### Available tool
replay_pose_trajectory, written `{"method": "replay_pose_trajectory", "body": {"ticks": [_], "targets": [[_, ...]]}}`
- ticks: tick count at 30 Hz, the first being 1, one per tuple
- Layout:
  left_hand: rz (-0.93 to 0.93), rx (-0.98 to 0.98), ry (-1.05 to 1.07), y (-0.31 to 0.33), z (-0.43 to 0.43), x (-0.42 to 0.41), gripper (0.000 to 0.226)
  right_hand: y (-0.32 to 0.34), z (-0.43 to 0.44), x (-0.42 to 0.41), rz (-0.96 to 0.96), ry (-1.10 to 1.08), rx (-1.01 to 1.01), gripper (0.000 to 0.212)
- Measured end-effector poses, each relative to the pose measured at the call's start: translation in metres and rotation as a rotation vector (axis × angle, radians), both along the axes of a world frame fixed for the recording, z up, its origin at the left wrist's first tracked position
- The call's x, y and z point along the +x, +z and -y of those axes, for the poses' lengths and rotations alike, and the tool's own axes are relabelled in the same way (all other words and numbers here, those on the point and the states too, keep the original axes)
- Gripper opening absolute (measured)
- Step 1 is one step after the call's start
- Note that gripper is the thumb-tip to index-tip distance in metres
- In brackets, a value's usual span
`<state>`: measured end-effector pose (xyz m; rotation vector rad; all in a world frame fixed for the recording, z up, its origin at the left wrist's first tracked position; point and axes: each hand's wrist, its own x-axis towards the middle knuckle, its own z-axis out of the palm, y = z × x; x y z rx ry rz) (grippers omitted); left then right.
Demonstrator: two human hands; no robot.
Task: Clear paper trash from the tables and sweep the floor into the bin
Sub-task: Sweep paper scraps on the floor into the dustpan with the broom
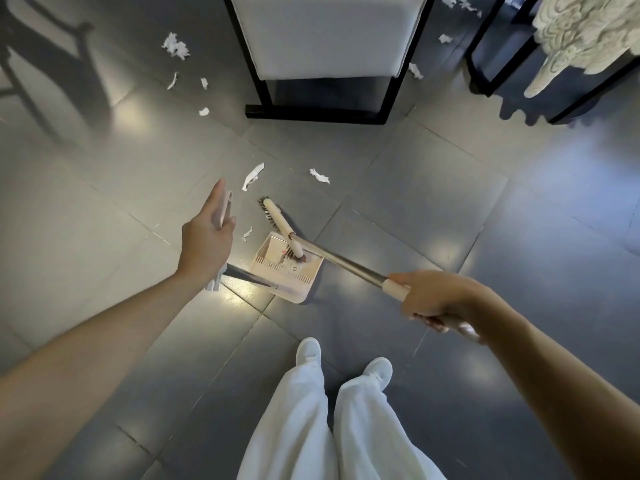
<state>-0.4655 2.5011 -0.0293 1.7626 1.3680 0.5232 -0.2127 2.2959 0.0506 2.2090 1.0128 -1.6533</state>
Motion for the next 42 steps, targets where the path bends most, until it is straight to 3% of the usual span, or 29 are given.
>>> {"method": "replay_pose_trajectory", "body": {"ticks": [10, 18, 25, 30, 34, 42], "targets": [[-0.011, -0.017, 0.266, -0.001, 0.007, -0.079, 0.063, -0.016, -0.109, -0.025, 0.256, 0.285, 0.143, 0.044], [-0.028, -0.015, 0.495, 0.002, -0.014, -0.137, 0.062, -0.057, -0.151, -0.073, 0.128, 0.319, 0.131, 0.037], [0.096, -0.01, 0.604, -0.011, -0.06, -0.15, 0.064, -0.062, -0.167, -0.12, 0.034, 0.466, 0.126, 0.039], [0.103, -0.009, 0.519, -0.007, -0.086, -0.166, 0.065, -0.038, -0.185, -0.13, -0.058, 0.466, 0.009, 0.042], [0.085, -0.042, 0.408, -0.005, -0.099, -0.186, 0.064, -0.005, -0.2, -0.124, -0.043, 0.463, -0.041, 0.057], [0.105, -0.027, 0.299, 0.006, -0.134, -0.196, 0.063, 0.007, -0.229, -0.126, 0.061, 0.349, 0.047, 0.044]]}}
